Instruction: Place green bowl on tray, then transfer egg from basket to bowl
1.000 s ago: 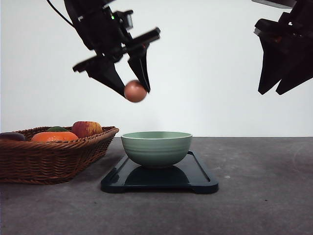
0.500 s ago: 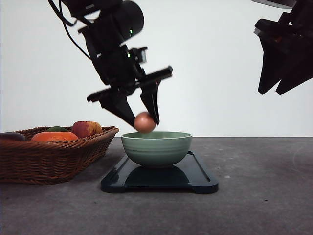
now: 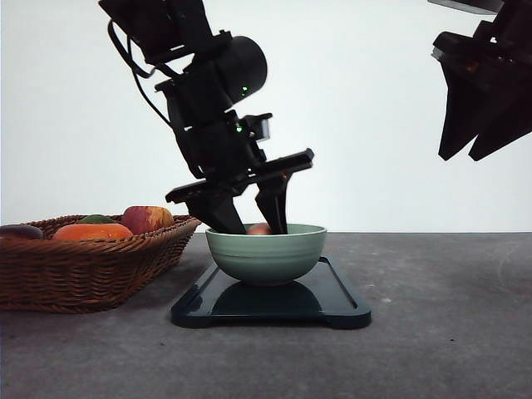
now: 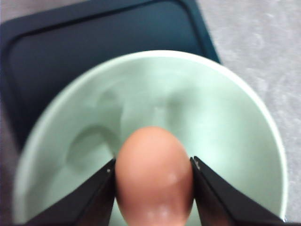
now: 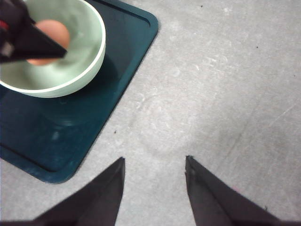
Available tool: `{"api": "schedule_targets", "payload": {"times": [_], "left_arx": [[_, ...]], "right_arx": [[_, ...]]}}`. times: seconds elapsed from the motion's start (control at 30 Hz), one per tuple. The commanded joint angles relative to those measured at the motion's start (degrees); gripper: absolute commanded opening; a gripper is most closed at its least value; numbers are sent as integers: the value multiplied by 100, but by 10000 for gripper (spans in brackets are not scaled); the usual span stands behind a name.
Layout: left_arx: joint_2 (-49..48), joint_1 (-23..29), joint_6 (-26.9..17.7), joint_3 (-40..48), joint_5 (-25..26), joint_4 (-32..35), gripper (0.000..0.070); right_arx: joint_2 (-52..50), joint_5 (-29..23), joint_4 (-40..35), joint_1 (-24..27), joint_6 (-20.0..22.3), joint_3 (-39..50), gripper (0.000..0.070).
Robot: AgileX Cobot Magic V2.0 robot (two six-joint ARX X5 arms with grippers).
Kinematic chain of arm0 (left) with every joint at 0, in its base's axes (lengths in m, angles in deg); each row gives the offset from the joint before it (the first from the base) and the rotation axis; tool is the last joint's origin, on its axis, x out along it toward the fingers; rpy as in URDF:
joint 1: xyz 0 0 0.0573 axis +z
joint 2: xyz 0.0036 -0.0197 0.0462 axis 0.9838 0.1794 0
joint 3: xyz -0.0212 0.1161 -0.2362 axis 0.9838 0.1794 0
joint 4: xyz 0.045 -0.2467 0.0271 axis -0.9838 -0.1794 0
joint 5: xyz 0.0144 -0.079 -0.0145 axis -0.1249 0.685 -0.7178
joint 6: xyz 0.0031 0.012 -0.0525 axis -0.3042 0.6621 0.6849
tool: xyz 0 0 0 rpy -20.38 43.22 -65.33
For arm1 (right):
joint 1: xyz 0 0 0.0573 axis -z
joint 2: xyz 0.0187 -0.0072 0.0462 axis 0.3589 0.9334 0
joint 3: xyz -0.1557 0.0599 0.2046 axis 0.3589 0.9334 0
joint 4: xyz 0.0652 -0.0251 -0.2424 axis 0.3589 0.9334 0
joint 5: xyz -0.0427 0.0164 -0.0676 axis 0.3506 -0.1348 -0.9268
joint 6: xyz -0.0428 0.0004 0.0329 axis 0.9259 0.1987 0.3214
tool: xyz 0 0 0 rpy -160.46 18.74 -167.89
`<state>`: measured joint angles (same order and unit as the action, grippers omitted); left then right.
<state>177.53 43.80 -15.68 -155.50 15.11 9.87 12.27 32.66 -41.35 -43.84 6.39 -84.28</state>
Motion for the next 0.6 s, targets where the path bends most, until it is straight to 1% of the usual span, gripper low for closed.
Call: {"api": "schedule_targets", "payload": {"times": [0.0, 0.17, 0.43, 0.47, 0.57], "left_arx": [[214, -68, -67, -200, 17, 57, 269], [226, -117, -150, -249, -121, 111, 269], [226, -119, -217, -322, -135, 99, 284], [226, -117, -218, -322, -136, 96, 291], [226, -117, -229, -322, -135, 100, 360]], "right_arx": [[55, -2, -55, -26, 28, -31, 252], [55, -2, -48, -26, 26, -31, 252], [55, -1, -48, -26, 26, -31, 252], [55, -2, -47, -26, 26, -31, 252], [55, 0, -28, -26, 26, -31, 252]]}}
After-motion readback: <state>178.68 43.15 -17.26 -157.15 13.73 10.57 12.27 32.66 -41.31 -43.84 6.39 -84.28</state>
